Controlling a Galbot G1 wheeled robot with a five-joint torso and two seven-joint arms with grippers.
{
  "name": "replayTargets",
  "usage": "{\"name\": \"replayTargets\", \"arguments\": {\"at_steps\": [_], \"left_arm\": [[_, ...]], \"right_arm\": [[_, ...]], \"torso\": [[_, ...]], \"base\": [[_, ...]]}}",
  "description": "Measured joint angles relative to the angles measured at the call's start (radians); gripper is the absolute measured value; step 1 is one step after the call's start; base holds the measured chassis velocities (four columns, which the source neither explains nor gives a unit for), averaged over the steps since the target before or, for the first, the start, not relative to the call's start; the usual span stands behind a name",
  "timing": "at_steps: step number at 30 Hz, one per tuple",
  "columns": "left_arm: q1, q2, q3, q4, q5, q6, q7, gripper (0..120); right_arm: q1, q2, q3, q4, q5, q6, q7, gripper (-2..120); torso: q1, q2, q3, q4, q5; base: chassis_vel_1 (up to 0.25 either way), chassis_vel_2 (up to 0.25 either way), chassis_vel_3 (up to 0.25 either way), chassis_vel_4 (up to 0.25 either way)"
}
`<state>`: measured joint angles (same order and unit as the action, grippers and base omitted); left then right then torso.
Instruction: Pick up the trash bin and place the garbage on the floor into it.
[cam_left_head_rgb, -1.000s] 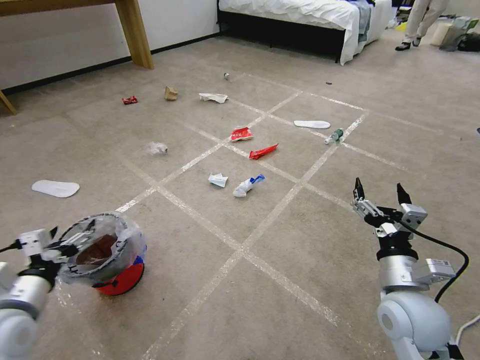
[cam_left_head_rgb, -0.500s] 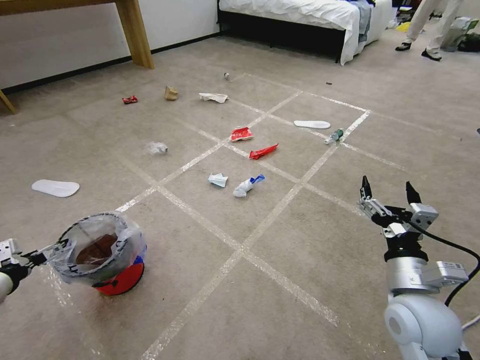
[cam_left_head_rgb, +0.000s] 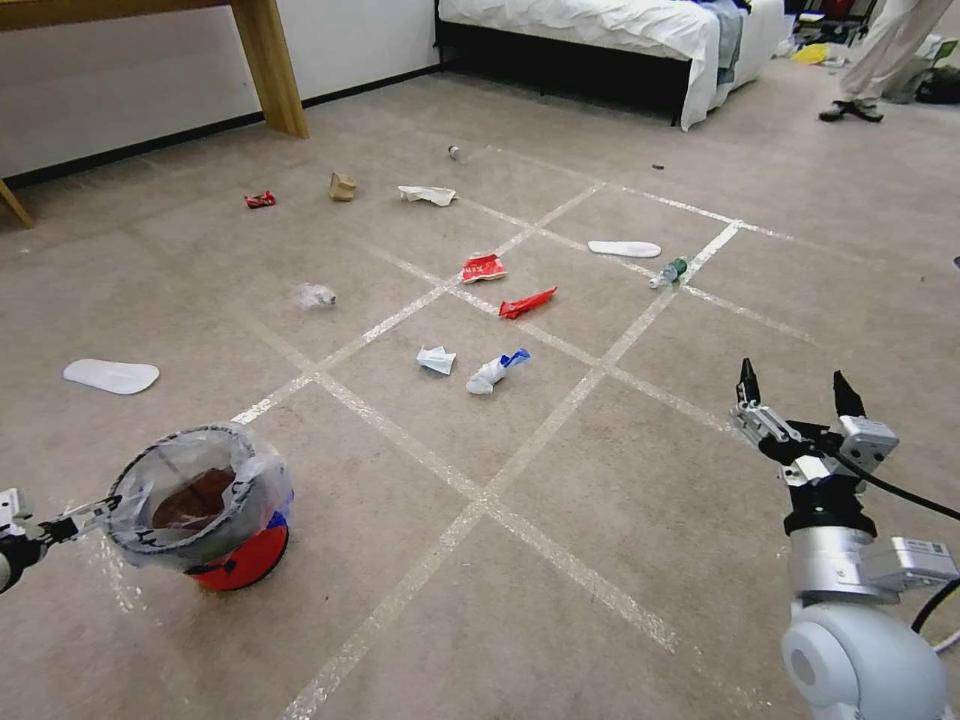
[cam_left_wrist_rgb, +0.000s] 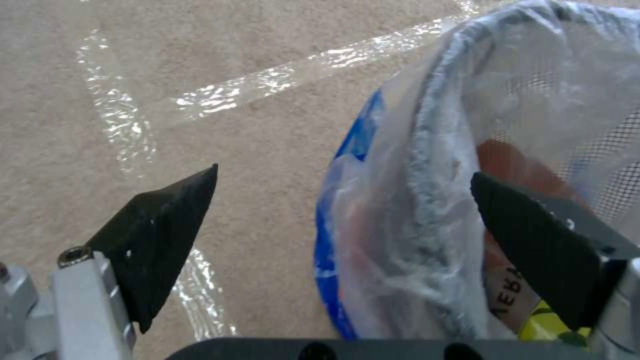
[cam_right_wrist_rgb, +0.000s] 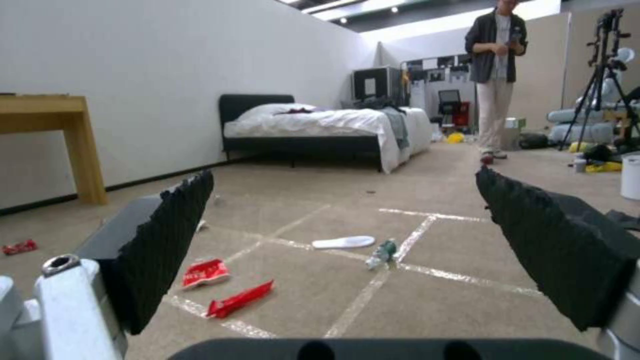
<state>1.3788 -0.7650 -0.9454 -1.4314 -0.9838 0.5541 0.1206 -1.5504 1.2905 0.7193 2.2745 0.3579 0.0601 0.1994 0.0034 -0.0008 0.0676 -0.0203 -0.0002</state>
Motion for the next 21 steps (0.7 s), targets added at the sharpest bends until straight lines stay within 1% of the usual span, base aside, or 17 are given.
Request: {"name": "replayTargets", "arguments": {"at_steps": [1, 2, 3, 4, 6, 7, 9, 10, 12, 17, 20, 21], "left_arm": [[0.0, 0.0, 0.0, 0.0, 0.0, 0.0, 0.0, 100], [-0.01, -0.005, 0.009, 0.0, -0.002, 0.002, -0.002, 100], [-0.029, -0.017, 0.029, 0.004, 0.0, 0.005, -0.004, 100], [-0.029, -0.017, 0.029, 0.004, 0.0, 0.005, -0.004, 100], [-0.057, -0.026, 0.052, 0.027, 0.002, 0.006, -0.004, 100], [-0.057, -0.026, 0.052, 0.027, 0.002, 0.006, -0.004, 100], [-0.081, -0.031, 0.068, 0.054, 0.002, 0.006, -0.001, 100], [-0.081, -0.031, 0.068, 0.054, 0.002, 0.006, -0.001, 100], [-0.106, -0.035, 0.083, 0.084, 0.003, 0.007, 0.002, 99], [-0.125, -0.037, 0.097, 0.107, 0.008, 0.005, 0.006, 97], [-0.133, -0.038, 0.109, 0.114, 0.02, 0.005, 0.012, 87], [-0.133, -0.038, 0.109, 0.114, 0.02, 0.005, 0.012, 87]], "right_arm": [[0.0, 0.0, 0.0, 0.0, 0.0, 0.0, 0.0, 100], [-0.006, 0.0, 0.005, 0.002, -0.001, 0.002, 0.0, 100], [-0.011, -0.001, 0.015, 0.005, -0.002, 0.002, 0.002, 100], [-0.011, -0.001, 0.015, 0.005, -0.002, 0.002, 0.002, 100], [-0.018, -0.003, 0.027, 0.01, -0.001, 0.003, 0.003, 100], [-0.018, -0.003, 0.027, 0.01, -0.001, 0.003, 0.003, 100], [-0.026, -0.003, 0.034, 0.013, -0.001, 0.003, 0.004, 100], [-0.026, -0.003, 0.034, 0.013, -0.001, 0.003, 0.004, 100], [-0.035, -0.003, 0.042, 0.018, -0.001, 0.003, 0.004, 100], [-0.039, -0.004, 0.052, 0.019, -0.001, 0.005, 0.007, 100], [-0.04, -0.005, 0.056, 0.015, -0.001, 0.01, 0.01, 100], [-0.04, -0.005, 0.056, 0.015, -0.001, 0.01, 0.01, 100]], "torso": [[0.0, 0.0, 0.0, 0.0, 0.0], [0.0, 0.0, 0.0, 0.0, 0.0002], [0.0, 0.0, 0.0, 0.0, 0.0], [0.0, 0.0, 0.0, 0.0, 0.0], [0.0, 0.0, 0.0, -0.0001, 0.0001], [0.0, 0.0, 0.0, -0.0001, 0.0001], [0.0, 0.0, 0.0, 0.0, 0.0001], [0.0, 0.0, 0.0, 0.0, 0.0001], [0.0, 0.0, 0.0, 0.0, 0.0], [0.0, 0.0, 0.0, 0.0002, 0.0009], [0.0, 0.0, 0.0, 0.0003, 0.0015], [0.0, 0.0, 0.0, 0.0003, 0.0015]], "base": [[0.0, 0.0, 0.0, 0.0], [0.0, 0.0, 0.0, 0.0], [0.0, 0.0, 0.0, 0.0], [0.0, 0.0, 0.0, 0.0], [0.0, 0.0, 0.0, 0.0], [0.0, 0.0, 0.0, 0.0], [0.0, 0.0, 0.0, 0.0], [0.0, 0.0, 0.0, 0.0], [0.0, 0.0, 0.0, 0.0], [0.0, 0.0, 0.0, 0.0], [0.0, 0.0, 0.0, 0.0], [0.0, 0.0, 0.0, 0.0]]}}
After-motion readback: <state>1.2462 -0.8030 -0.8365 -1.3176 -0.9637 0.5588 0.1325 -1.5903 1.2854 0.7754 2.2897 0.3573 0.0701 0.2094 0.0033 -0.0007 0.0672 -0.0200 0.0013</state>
